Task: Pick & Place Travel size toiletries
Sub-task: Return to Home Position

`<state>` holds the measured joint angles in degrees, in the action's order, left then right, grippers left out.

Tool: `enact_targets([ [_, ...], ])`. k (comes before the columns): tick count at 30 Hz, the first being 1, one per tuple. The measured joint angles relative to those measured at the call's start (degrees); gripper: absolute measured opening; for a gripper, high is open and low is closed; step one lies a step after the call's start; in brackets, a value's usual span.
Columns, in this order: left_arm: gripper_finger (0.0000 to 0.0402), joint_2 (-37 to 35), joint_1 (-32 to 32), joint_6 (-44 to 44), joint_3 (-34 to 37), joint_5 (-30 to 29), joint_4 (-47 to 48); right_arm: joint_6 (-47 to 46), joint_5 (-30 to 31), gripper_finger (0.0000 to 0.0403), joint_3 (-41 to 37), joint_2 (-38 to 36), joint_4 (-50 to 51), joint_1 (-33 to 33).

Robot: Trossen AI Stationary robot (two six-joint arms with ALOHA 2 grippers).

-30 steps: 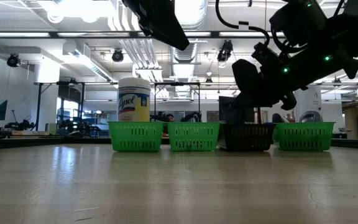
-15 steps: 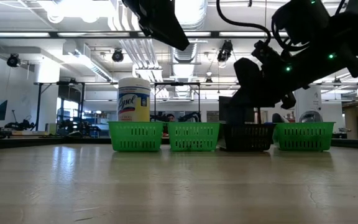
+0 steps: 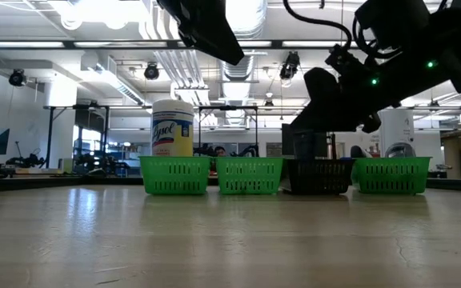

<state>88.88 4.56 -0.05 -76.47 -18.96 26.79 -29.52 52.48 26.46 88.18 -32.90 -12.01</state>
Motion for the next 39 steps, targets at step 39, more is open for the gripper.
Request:
enact_targets([
  [39, 0.0211, -7.2, -23.5, -10.4, -0.3, 9.6, -19.0, 25.7, -44.8, 0.0215, 31.0, -28.2, 53.6, 46.0],
])
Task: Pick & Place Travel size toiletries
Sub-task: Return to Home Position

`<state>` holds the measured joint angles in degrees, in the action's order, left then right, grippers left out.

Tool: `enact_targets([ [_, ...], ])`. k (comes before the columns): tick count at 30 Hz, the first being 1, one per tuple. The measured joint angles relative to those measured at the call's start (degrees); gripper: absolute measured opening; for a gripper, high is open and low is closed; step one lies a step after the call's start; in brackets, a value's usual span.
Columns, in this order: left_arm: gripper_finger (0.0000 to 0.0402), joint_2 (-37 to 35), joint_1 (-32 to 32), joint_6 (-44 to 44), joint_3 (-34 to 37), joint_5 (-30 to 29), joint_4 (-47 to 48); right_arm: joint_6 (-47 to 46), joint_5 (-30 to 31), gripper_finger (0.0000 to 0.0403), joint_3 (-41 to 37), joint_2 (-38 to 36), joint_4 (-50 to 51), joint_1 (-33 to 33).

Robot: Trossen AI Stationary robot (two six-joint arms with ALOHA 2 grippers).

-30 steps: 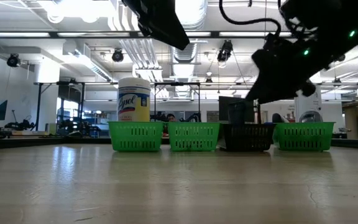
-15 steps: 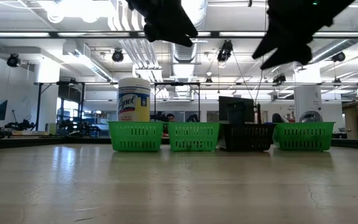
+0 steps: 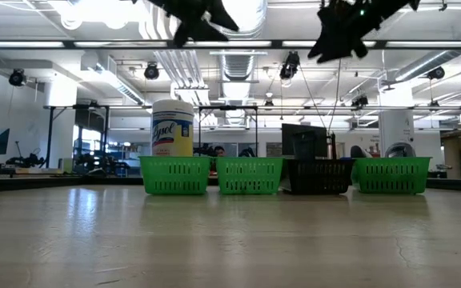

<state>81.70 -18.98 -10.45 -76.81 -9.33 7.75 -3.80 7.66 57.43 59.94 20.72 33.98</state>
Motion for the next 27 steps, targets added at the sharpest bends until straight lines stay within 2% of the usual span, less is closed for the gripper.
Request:
enact_targets([
  [6, 0.0211, -5.9, -5.4, 6.0, -3.7, -4.7, -0.4, 8.0, -1.7, 0.0206, 8.9, 0.6, -1.2, 10.6],
  [7, 0.0211, -6.7, -7.1, 6.4, -4.1, -4.0, -0.8, 8.6, -5.0, 0.0205, 9.9, 1.6, -1.3, 12.9],
  [10, 0.021, -7.4, -14.6, 4.8, -4.1, 3.5, -0.7, 7.0, -18.3, 0.0198, 11.7, 6.3, -1.2, 20.6],
  [12, 0.0208, -7.3, -19.5, 4.9, -3.5, 5.7, 0.0, 6.2, -21.2, 0.0194, 11.8, 9.9, -2.1, 24.3],
  [14, 0.0206, -7.2, -23.7, 7.7, -3.1, 5.2, -0.3, 6.3, -19.2, 0.0189, 12.2, 12.9, -3.5, 26.3],
  [17, 0.0204, -7.3, -30.2, 12.8, -3.0, 4.3, -2.3, 8.9, -12.1, 0.0183, 13.4, 15.7, -5.4, 29.3],
  [20, 0.0204, -7.3, -36.7, 14.4, -3.0, 4.2, -5.3, 9.7, -5.4, 0.0177, 15.0, 17.5, -6.9, 31.1],
  [24, 0.0204, -7.1, -44.6, 15.2, -2.7, 4.3, -10.4, 8.5, -4.3, 0.0165, 16.6, 18.0, -11.9, 33.0],
  [27, 0.0204, -6.9, -49.7, 14.7, -2.7, 4.2, -10.7, 9.1, -2.8, 0.0157, 17.6, 18.0, -12.9, 33.4],
])
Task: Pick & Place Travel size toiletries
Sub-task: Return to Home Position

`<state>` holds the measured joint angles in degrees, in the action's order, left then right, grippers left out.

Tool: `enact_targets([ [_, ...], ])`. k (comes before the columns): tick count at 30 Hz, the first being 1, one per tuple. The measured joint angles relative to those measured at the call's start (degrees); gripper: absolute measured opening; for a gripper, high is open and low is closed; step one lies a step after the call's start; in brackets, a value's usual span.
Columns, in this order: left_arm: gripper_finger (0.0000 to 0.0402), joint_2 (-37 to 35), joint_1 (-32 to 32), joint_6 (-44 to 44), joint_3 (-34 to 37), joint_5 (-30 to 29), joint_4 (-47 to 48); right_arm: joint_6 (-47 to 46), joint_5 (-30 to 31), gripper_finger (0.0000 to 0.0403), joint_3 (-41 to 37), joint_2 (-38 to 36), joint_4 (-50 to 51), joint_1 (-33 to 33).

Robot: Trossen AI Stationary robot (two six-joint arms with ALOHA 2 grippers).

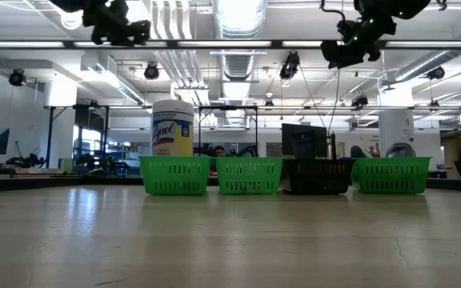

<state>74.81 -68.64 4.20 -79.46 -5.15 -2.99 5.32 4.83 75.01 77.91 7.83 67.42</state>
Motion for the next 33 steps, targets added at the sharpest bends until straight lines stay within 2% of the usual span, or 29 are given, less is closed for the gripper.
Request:
enact_targets([
  [4, 0.0204, -0.1, -4.1, 0.5, 0.0, -0.9, -0.6, -1.0, 6.0, 0.0147, 1.1, -0.9, 1.5, 0.0],
  [7, 0.0204, -0.1, -4.0, 3.7, 0.0, -5.1, -0.6, 0.2, 10.2, 0.0141, 1.8, -1.7, 1.8, 0.0],
  [12, 0.0204, -1.6, -3.9, 8.2, 0.0, -5.7, -0.5, 0.1, 10.2, 0.0128, 3.8, -2.6, 2.5, 0.0],
  [20, 0.0204, -4.6, -3.9, 7.8, 0.0, -6.3, -0.4, 0.2, 10.1, 0.0103, 4.5, -3.2, 2.2, -0.3],
  [24, 0.0204, -4.8, -3.9, 8.7, 0.0, -6.4, 1.6, 0.2, 9.7, 0.0089, -0.3, -7.8, 2.5, 0.1],
  [29, 0.0204, -4.9, -3.9, 8.8, 0.0, -6.5, 2.5, 0.2, 9.1, 0.0071, -9.7, -19.2, 2.3, 0.9],
  [30, 0.0204, -4.8, -3.9, 8.8, 0.0, -6.5, 2.6, 1.4, 6.7, 0.0067, -12.0, -21.3, 1.0, 1.2],
  [32, 0.0204, -4.9, -3.9, 8.8, 0.0, -6.7, 2.6, 5.2, -5.2, 0.0061, -17.0, -24.3, -6.1, 4.5],
  [33, 0.0204, -4.9, -3.9, 8.8, 0.0, -6.7, 2.6, 4.2, -11.8, 0.0057, -19.1, -25.3, -9.4, 6.6],
])
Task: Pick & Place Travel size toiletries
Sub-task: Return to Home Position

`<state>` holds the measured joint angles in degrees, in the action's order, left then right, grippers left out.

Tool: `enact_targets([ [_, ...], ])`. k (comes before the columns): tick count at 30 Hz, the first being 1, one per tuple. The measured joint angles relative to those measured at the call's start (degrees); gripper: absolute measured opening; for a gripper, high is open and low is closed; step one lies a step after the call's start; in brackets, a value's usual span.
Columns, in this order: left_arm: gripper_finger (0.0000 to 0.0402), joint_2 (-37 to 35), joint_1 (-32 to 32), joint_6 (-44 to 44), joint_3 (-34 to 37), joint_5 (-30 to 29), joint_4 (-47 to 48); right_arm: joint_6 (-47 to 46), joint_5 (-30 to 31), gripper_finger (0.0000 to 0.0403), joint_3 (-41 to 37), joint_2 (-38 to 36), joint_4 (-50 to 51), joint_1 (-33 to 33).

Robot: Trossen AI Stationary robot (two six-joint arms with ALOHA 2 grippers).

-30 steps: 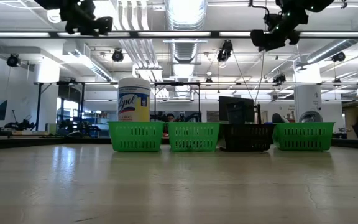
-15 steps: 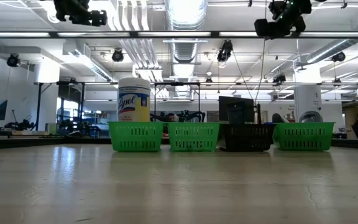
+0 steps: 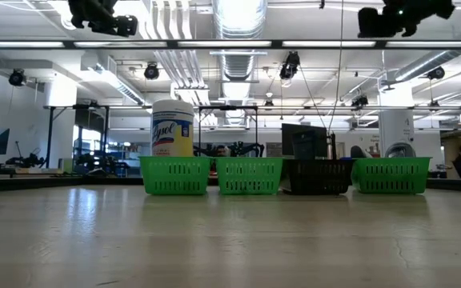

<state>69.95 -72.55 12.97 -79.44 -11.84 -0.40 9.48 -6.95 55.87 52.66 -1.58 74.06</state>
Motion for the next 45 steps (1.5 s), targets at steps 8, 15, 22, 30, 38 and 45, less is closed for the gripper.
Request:
enact_targets([
  [8, 0.0204, 0.0, 0.0, 0.1, 0.0, -0.3, 0.0, -26.4, -17.6, 0.0039, -7.3, -0.9, -25.7, 5.3],
  [15, 0.0204, 0.0, 0.0, 0.1, 0.0, -0.3, 0.1, -23.5, -17.1, 0.0048, -8.5, -0.4, -27.9, 5.2],
  [22, 0.0204, 0.0, 0.0, 0.1, 0.0, -0.3, 0.1, -23.4, -16.9, 0.007, -8.5, -0.4, -27.5, 5.2],
  [30, 0.0204, 0.0, 0.0, 0.0, 0.0, -0.2, 0.1, -23.4, -16.7, 0.0096, -8.5, -0.4, -27.5, 5.2],
  [38, 0.0204, 0.0, 0.2, -0.1, 0.0, -0.2, 0.1, -23.4, -16.8, 0.0116, -8.4, -0.4, -27.5, 5.2],
  [45, 0.0204, 0.0, 0.4, -0.1, 0.0, 0.0, 0.2, -23.4, -16.8, 0.0133, -8.4, -0.4, -27.5, 5.2],
])
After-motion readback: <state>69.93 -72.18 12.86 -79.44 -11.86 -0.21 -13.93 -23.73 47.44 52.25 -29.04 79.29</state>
